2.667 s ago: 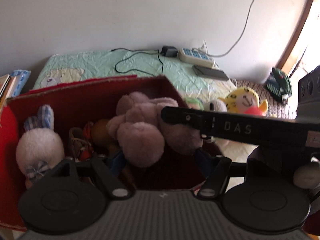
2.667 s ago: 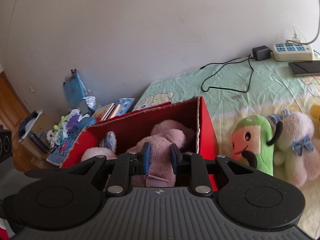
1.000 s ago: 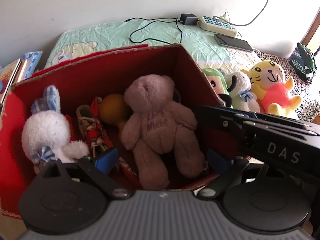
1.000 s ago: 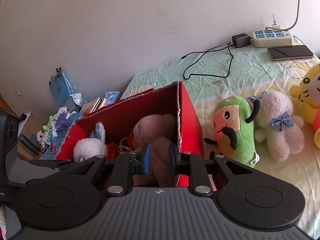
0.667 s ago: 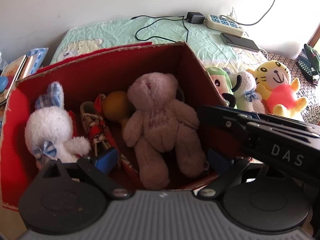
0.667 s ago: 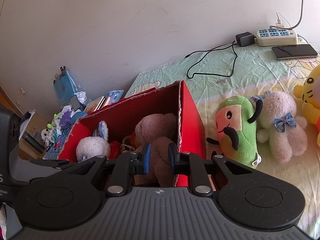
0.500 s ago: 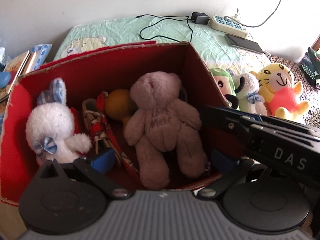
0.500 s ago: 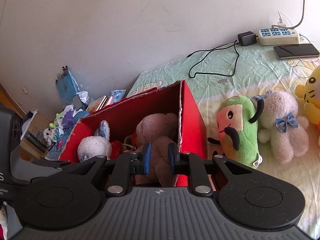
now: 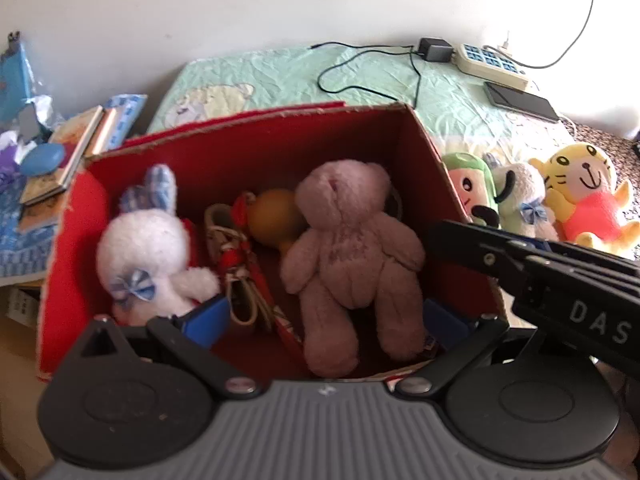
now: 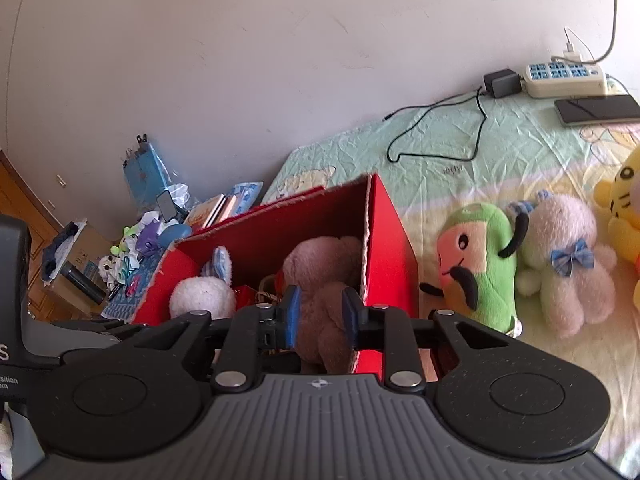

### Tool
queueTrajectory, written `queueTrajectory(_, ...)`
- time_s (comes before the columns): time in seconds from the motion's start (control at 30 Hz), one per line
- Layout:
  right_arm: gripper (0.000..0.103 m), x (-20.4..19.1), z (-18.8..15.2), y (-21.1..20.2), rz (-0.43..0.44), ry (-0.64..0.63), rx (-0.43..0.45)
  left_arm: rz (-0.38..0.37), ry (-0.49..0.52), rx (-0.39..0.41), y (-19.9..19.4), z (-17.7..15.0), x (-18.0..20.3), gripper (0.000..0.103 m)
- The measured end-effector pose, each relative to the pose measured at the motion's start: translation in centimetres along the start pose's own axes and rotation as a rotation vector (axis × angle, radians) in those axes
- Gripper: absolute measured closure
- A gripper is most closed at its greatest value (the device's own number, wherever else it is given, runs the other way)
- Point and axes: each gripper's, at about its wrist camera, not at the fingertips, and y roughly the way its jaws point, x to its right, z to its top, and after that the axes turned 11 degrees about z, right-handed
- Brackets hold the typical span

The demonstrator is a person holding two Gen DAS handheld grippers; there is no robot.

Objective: Organize objects
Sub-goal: 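Move the open right tool back toward the yellow tiger plush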

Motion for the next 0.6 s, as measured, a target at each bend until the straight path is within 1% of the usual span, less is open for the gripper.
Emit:
queueTrajectory(0.2, 0.076, -0.2, 0.5, -1.1, 0.021, -0.013, 0.010, 0.060, 0.001, 0.032, -1.6, 0.3, 0.6, 0.001)
queueTrajectory(0.37, 0.076, 0.5, 0.7, -2.4, 0.024, -0.008, 0.013, 0.076, -0.001, 0.047, -2.6, 0.3, 1.7, 0.001)
queueTrajectory(0.6, 0.076, 1.9, 1.0, -4.9, 0.000, -0.016, 0.026, 0.076, 0.015, 0.066, -3.8, 0.3, 4.6, 0.001)
